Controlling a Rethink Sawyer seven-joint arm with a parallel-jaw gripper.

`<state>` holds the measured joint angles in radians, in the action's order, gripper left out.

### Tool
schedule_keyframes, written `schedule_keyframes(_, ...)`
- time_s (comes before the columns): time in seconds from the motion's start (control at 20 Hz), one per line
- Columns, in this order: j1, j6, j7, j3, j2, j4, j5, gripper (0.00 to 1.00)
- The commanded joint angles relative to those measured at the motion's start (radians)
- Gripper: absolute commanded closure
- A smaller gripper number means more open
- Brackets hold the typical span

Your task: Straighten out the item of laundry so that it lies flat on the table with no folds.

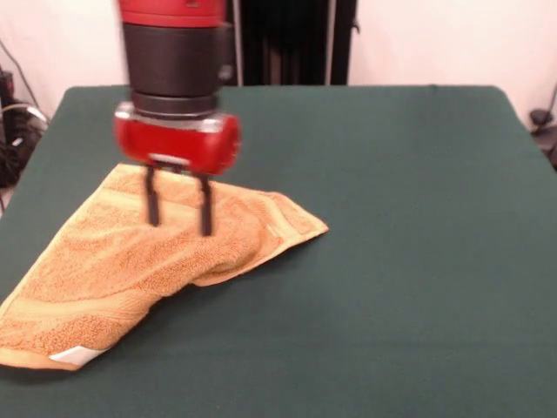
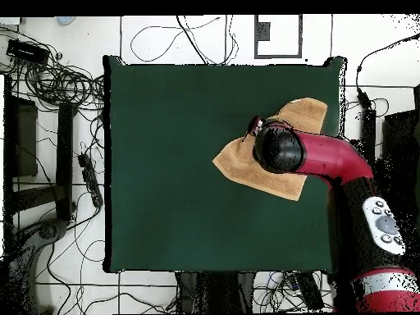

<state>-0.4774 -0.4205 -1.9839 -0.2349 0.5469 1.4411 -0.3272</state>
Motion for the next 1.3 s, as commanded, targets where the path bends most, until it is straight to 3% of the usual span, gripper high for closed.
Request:
schedule_keyframes(0.05, 0.137, -0.022, -0.215, 0.022, -0.079, 0.047, 0.072, 0.0)
schedule_keyframes(0.6, 0.169, 0.118, -0.215, 0.039, -0.19, 0.04, 0.124, 0.0)
schedule_keyframes(1.1, 0.094, 0.166, -0.099, -0.008, -0.289, -0.018, 0.116, 0.0)
schedule_keyframes(1.3, 0.095, 0.194, -0.117, 0.003, -0.295, 0.001, 0.119, 0.0)
